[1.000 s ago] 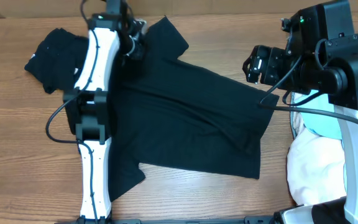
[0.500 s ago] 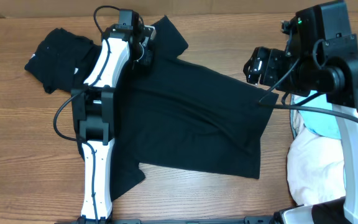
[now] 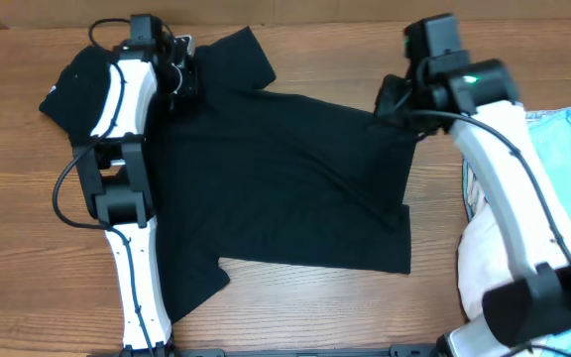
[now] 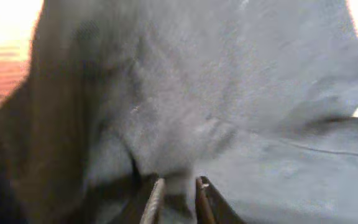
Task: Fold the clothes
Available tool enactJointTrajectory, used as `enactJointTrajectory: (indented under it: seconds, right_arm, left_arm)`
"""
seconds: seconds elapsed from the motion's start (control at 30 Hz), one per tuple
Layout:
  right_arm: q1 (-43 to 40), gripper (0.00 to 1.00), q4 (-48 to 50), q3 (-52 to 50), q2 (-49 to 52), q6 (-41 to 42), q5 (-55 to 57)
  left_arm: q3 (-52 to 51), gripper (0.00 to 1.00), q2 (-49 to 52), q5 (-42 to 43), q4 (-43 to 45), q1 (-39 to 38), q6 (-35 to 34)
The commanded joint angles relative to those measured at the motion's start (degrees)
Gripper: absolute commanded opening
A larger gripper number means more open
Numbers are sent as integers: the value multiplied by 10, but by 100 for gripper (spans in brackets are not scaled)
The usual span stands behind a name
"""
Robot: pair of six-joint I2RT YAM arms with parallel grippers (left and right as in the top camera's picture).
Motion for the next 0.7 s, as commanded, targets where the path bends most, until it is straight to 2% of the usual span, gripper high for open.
enactJointTrajectory:
  seconds: [0.0, 0.1, 0.17, 0.33, 0.4, 0.43, 0.47, 0.53, 0.67]
  right_arm:
    - [-24, 28, 29, -22, 39, 42, 24]
    - [-53, 29, 62, -23, 88, 61, 12]
    - [-70, 26, 80, -23, 115, 56, 1]
    - [-111, 27, 82, -23, 177, 56, -3]
    - [-123, 34, 78, -23, 195, 34, -5]
    - [-127, 41, 78, -23, 199, 21, -4]
    - [-133, 55, 80, -23, 206, 3, -6]
    - [-140, 65, 83, -23, 216, -26, -8]
    - [-146, 68, 97, -32, 234, -64, -12]
  left_arm:
    - [89, 26, -9, 37, -33, -14, -1]
    - [183, 26, -18, 36, -111, -14, 11]
    - [241, 27, -19, 36, -163, -15, 25]
    - [392, 40, -20, 33, -298, -16, 50]
    - [463, 43, -22, 32, -347, -16, 50]
    - [489, 44, -25, 30, -363, -16, 50]
    - [483, 45, -46, 30, -366, -15, 48]
    - [484, 45, -75, 30, -376, -15, 48]
    - [484, 49, -120, 19, -376, -16, 48]
